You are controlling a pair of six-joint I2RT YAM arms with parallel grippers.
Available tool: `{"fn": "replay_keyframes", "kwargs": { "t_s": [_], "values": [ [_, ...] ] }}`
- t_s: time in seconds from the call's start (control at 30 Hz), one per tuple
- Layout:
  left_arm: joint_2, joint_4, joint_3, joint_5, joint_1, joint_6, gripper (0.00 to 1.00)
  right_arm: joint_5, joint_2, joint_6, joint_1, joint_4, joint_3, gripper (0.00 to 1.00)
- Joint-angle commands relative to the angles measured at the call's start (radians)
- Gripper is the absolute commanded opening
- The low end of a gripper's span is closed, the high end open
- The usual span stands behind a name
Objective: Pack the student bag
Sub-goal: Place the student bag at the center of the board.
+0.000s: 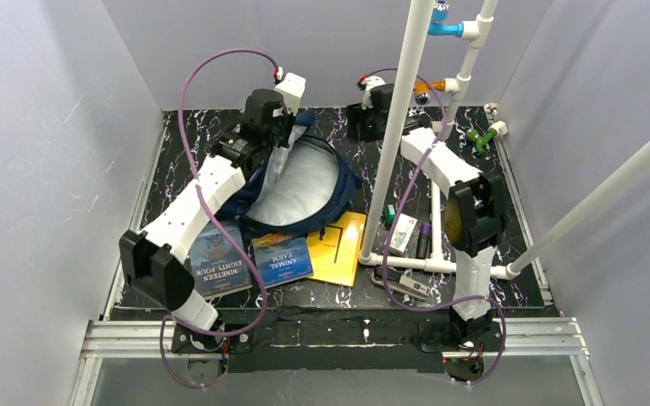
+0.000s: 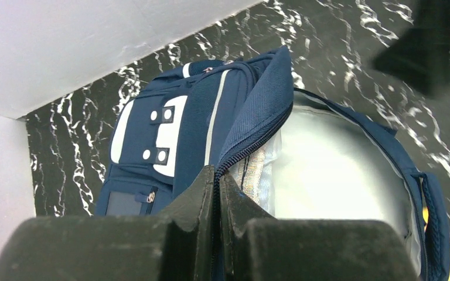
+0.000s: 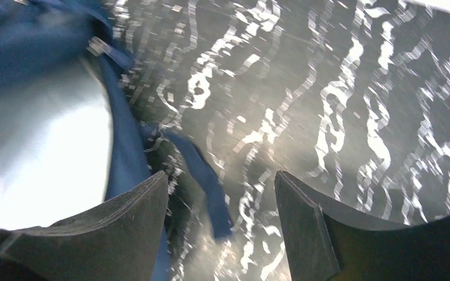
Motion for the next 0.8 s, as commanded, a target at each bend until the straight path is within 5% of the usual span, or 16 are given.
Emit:
{"fn": "replay_keyframes", "kwargs": {
  "t_s": [0.0, 0.2, 0.6, 0.77],
  "values": [
    [0.063, 0.077, 0.123, -0.071, 0.091, -0.003, 0.00, 0.037, -0.101, 0.117, -0.049, -0.144, -0.003, 0.75],
    [0.157, 0.099, 0.175, -0.014, 0.170, 0.132, 0.00, -0.128, -0.199, 0.273, -0.044, -0.010, -0.235, 0.72],
    [0.316, 0.046, 0.300, 0.063, 0.260, 0.095, 0.01, -0.148, -0.227, 0.195, -0.007, -0.157, -0.269, 0.72],
    [0.237, -0.012, 0.247, 0.032, 0.259, -0.007, 0.49, -0.278, -0.239, 0.170, -0.002, -0.146, -0.322, 0.78]
  ]
}}
